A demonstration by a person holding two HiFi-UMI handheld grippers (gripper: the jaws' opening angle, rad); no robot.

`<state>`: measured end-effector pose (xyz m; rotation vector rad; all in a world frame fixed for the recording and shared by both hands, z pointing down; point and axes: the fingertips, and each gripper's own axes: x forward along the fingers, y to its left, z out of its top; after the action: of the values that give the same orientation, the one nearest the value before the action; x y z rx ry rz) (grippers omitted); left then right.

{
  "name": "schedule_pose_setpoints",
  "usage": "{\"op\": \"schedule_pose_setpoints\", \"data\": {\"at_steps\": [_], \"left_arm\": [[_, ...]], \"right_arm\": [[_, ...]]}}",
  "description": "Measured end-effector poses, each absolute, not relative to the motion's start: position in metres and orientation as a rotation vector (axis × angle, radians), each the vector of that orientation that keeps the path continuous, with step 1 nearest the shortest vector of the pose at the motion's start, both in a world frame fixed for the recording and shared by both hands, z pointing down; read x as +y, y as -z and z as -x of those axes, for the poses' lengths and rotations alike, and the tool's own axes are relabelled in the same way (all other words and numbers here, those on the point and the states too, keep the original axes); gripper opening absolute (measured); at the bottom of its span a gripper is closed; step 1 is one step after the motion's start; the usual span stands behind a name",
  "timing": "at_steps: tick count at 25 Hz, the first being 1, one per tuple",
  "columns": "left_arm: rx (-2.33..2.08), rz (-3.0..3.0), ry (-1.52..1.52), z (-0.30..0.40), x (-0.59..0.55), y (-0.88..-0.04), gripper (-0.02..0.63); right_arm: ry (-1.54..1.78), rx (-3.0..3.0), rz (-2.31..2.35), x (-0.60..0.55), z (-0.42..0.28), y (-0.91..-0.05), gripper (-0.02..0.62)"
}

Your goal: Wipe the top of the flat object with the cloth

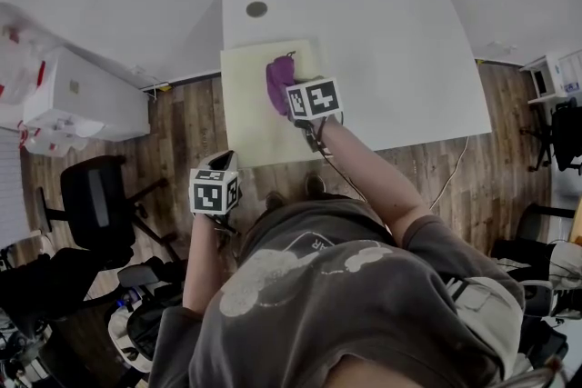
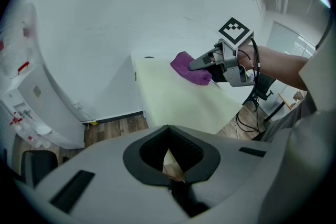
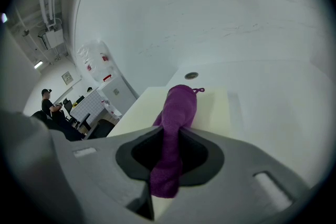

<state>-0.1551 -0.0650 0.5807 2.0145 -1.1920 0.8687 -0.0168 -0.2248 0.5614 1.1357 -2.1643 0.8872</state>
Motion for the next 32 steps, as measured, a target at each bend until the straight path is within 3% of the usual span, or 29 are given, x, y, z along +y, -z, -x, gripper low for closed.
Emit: {"op": "schedule_pose_setpoints", "data": {"at_steps": [32], "left_arm": [[-1.254, -1.99, -0.901, 0.154, -0.067, -0.581, 0.0]], "right_arm": [[-0.953, -2.112, -1.285, -0.226, -0.069, -0.563, 0.072]]}}
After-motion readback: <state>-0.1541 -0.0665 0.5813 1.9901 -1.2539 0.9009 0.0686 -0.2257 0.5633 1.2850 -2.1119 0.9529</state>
